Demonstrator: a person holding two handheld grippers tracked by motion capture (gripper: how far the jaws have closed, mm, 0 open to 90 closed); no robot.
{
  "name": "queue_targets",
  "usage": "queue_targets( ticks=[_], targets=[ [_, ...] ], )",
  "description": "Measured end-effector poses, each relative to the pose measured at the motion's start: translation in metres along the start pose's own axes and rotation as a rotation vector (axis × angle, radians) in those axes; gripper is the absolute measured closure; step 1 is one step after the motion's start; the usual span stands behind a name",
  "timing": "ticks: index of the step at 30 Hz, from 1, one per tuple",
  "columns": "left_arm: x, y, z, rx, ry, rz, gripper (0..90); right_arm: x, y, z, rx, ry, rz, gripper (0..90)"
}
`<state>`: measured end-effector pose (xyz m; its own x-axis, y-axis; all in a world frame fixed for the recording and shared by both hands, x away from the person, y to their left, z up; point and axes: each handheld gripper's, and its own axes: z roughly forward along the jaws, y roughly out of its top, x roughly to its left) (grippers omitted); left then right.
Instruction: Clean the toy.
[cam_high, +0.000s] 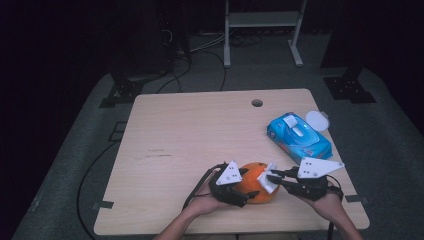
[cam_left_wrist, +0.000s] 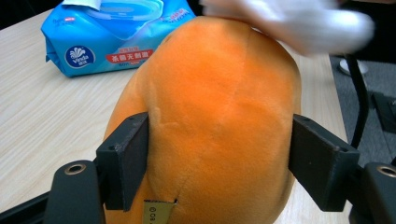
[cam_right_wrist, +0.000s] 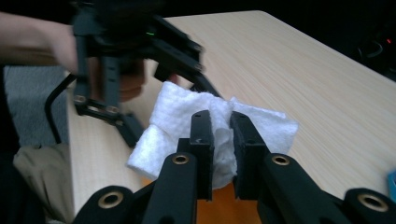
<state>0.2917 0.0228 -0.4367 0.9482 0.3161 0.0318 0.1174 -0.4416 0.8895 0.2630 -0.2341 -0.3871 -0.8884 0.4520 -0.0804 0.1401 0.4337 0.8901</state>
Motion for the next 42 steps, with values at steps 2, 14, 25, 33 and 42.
queue_targets(
  ticks=[2, 14, 25, 33, 42],
  targets=[
    [0.001, -0.001, -0.001, -0.002, -0.007, 0.006, 21.9, 0.004, 0.002, 0.006, 0.041, -0.021, -0.042, 79.9],
    [0.022, -0.013, -0.001, 0.050, -0.088, 0.006, 5.0, -0.003, -0.005, 0.007, 0.022, -0.007, 0.005, 79.8],
    [0.016, 0.004, -0.013, -0.003, -0.001, -0.007, 40.0, -0.011, 0.001, 0.003, -0.027, -0.070, 0.041, 79.8],
    [0.020, 0.017, -0.040, 0.029, 0.027, 0.023, 39.9, -0.019, 0.000, 0.016, -0.039, -0.071, 0.074, 79.8],
    [0.014, 0.011, -0.019, 0.090, 0.058, 0.013, 34.0, 0.007, 0.016, 0.039, -0.001, -0.046, -0.032, 79.8]
  ],
)
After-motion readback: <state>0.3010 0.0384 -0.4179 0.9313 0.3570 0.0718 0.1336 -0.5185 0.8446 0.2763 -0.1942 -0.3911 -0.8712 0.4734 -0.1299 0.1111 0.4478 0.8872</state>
